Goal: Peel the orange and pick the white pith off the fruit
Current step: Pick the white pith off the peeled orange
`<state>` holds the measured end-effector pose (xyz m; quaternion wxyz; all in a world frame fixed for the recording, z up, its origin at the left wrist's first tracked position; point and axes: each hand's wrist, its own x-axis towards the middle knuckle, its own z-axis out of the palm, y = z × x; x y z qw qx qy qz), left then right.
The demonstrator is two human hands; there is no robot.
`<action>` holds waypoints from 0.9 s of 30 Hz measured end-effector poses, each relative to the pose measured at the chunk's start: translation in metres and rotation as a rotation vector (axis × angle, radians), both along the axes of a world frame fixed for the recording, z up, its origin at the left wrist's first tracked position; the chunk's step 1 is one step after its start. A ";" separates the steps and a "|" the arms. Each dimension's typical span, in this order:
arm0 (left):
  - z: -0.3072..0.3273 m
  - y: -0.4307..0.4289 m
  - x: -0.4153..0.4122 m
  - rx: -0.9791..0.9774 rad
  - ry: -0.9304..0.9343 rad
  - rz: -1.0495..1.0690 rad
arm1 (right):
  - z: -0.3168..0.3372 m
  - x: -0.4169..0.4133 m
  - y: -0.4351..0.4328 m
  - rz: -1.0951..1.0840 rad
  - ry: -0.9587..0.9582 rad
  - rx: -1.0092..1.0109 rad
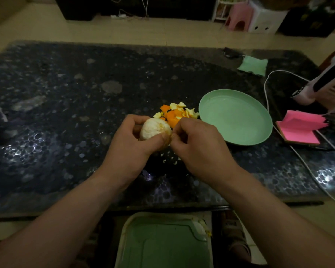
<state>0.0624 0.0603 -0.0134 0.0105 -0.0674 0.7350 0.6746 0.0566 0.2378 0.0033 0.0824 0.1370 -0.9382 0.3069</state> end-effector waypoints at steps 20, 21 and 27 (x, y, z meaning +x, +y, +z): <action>0.009 -0.008 0.001 0.029 0.023 -0.004 | 0.005 -0.002 0.001 0.053 -0.062 -0.020; 0.009 -0.008 0.002 0.021 0.029 -0.001 | 0.004 -0.002 0.000 0.050 -0.050 -0.017; 0.004 -0.005 0.005 -0.092 0.086 0.005 | 0.002 0.002 -0.006 0.010 0.022 0.046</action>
